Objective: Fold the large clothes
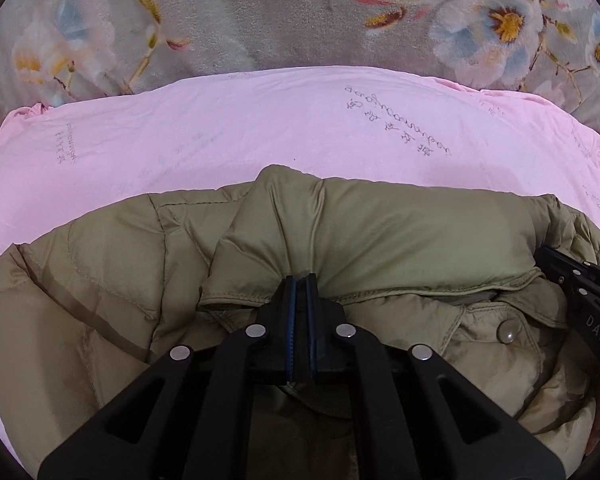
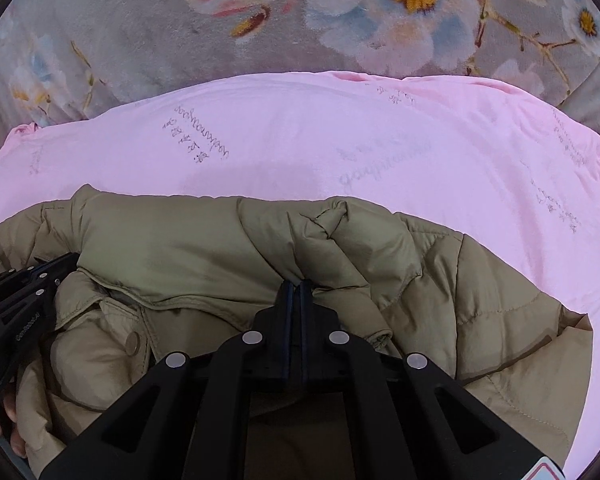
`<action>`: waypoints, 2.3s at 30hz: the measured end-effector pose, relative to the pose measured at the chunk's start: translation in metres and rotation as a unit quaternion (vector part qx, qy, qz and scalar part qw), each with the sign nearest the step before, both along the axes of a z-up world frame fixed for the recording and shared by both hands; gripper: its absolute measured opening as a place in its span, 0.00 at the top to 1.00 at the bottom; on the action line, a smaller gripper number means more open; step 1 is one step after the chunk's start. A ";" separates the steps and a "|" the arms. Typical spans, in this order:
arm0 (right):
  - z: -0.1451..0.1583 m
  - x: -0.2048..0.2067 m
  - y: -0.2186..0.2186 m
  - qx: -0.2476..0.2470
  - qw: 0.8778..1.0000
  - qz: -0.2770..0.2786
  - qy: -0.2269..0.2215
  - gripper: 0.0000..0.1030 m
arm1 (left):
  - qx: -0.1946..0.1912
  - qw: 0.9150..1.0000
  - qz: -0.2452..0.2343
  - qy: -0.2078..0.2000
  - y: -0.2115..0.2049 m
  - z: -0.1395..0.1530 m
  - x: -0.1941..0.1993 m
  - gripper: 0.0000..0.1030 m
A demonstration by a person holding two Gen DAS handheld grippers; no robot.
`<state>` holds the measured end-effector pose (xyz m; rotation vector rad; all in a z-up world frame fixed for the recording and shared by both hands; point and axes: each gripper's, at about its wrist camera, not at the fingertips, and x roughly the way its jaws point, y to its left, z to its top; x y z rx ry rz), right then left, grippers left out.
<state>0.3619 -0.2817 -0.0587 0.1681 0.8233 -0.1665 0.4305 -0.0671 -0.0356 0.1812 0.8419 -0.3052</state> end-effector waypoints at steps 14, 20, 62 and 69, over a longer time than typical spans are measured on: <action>-0.001 0.000 0.003 -0.011 1.000 0.002 -0.002 0.99 | 0.015 1.000 0.001 -0.007 -0.004 -0.002 -0.001 0.96; -0.002 0.004 0.003 -0.012 1.000 0.000 -0.001 0.99 | 0.028 1.000 0.004 -0.011 -0.009 -0.006 0.000 0.97; -0.025 -0.492 0.015 0.324 0.942 0.021 -0.080 0.87 | -0.239 0.965 0.067 0.085 0.260 0.028 -0.394 0.93; 0.065 -0.551 0.014 0.298 0.926 0.086 -0.217 0.91 | -0.285 0.959 0.007 -0.003 0.283 0.120 -0.460 0.95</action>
